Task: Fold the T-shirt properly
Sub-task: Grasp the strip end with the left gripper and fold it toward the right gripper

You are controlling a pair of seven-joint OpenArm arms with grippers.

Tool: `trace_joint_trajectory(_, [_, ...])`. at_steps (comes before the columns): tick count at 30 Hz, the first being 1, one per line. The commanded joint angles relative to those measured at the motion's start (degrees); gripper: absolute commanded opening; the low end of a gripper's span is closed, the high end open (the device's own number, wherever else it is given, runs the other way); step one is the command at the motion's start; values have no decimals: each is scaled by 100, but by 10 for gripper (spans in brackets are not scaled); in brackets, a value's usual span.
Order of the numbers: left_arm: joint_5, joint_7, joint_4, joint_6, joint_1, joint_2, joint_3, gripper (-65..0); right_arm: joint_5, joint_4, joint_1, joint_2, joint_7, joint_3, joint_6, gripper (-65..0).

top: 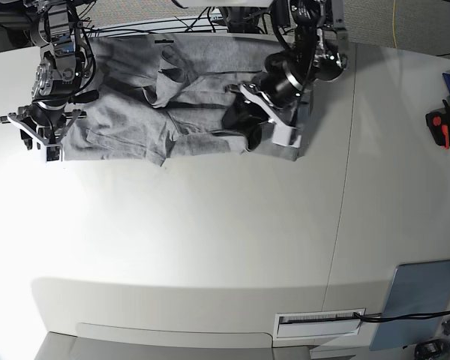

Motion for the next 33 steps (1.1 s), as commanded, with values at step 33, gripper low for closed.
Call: trace_joint_trajectory(33, [26, 645, 553, -1082, -142, -1346, -1427, -266, -48, 125, -345, 83, -160, 50, -146, -494])
